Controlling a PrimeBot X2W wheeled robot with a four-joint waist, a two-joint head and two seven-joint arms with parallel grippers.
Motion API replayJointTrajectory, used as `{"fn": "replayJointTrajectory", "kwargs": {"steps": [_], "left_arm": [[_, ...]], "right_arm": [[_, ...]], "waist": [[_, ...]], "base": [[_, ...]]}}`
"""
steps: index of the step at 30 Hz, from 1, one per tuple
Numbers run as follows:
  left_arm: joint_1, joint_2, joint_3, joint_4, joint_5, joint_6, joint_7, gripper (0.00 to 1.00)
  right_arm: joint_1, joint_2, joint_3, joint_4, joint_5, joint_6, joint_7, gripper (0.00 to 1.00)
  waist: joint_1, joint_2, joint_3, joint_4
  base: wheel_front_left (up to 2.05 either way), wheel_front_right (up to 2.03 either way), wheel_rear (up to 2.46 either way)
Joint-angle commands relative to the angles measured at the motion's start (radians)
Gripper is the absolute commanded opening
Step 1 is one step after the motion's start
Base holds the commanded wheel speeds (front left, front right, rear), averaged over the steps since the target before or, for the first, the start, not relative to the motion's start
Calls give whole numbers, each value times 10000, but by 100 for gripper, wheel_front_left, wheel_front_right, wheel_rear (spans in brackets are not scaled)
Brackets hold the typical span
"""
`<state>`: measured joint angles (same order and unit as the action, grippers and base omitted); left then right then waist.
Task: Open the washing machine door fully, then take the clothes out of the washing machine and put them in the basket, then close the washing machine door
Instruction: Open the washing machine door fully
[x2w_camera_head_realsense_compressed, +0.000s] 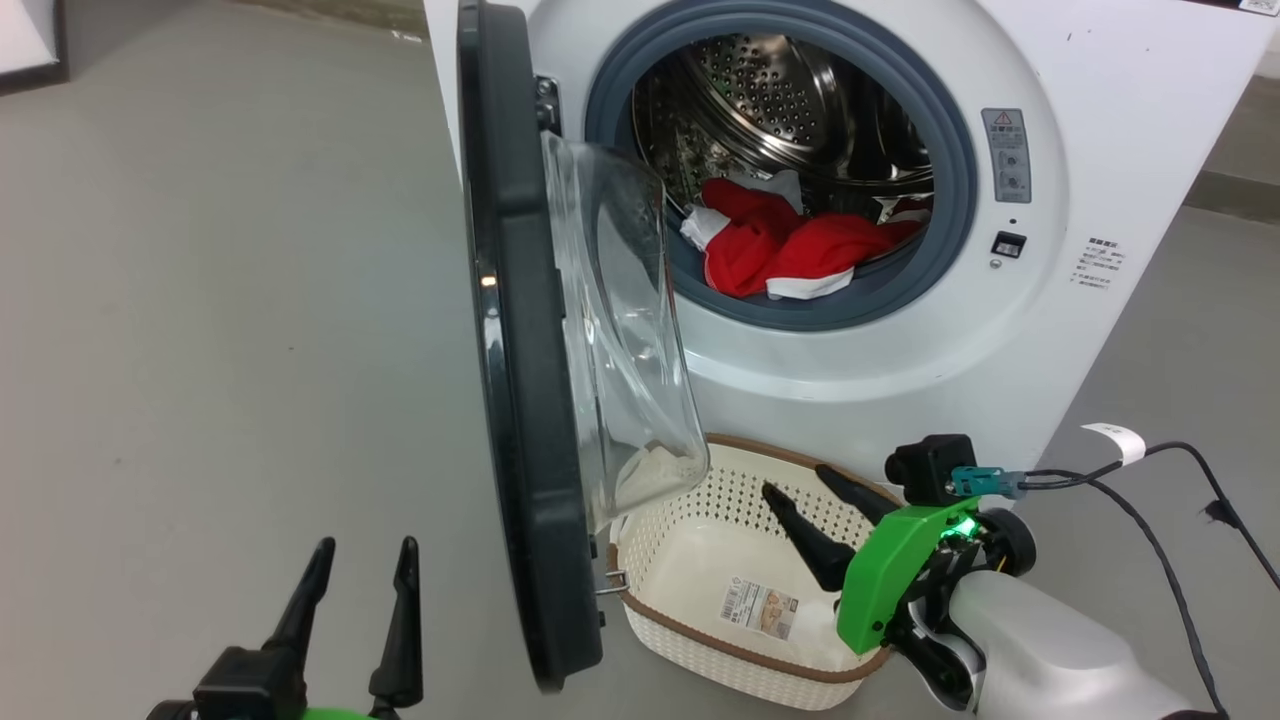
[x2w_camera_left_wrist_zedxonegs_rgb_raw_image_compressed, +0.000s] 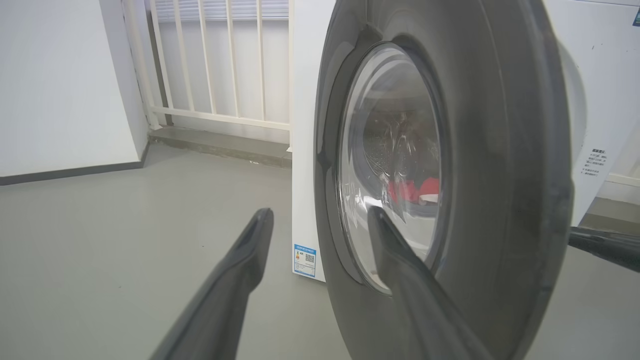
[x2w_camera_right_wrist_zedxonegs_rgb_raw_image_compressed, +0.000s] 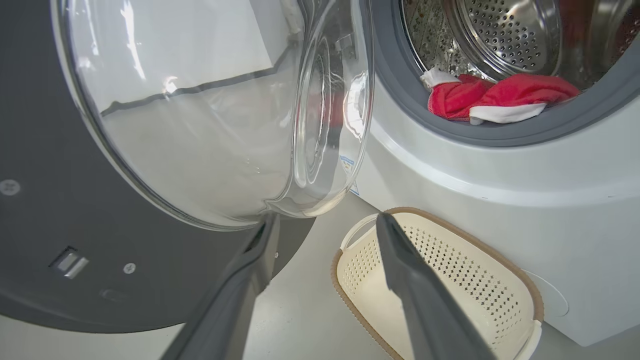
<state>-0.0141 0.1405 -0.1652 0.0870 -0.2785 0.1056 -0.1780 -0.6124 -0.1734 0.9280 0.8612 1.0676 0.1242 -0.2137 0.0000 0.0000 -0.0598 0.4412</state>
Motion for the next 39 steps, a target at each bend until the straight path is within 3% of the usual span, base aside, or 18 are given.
{"fn": "replayJointTrajectory", "kwargs": {"steps": [1, 4, 8, 15, 19, 26, 39], "left_arm": [[-193, 142, 321, -282, -32, 41, -112, 100], [-220, 136, 288, -238, -39, 49, -144, 100], [-225, 106, 283, -249, -85, 86, -197, 100], [-228, 55, 249, -255, -139, 127, -313, 100], [-251, 43, 213, -238, -145, 138, -372, 100], [-213, 15, 225, -137, -286, 143, -426, 100], [-154, 54, 207, -117, -353, 248, -451, 100]], "right_arm": [[-356, 259, -62, 143, -363, 65, -273, 100], [-503, 475, -425, 711, -1146, 65, -456, 100], [-431, 524, -2206, 337, -2934, 65, -475, 100], [1444, 989, -5928, -2000, -6994, 65, -478, 100], [2594, 1206, -7197, -3484, -8372, 65, -479, 100], [4096, 1229, -7477, -5086, -8182, 65, -480, 100], [4640, 1231, -7267, -5254, -8088, 65, -480, 100]], "waist": [[0, 0, 15, -53], [0, 0, 29, -101], [0, 0, 64, -138], [0, 0, 90, -127], [0, 0, 68, -80], [0, 0, -49, -51], [0, 0, 4, -214]], "base": [[0, 0, 0], [0, 0, 0], [0, 0, 0], [0, 0, 0], [0, 0, 0], [0, 0, 0], [0, 0, 0]]}}
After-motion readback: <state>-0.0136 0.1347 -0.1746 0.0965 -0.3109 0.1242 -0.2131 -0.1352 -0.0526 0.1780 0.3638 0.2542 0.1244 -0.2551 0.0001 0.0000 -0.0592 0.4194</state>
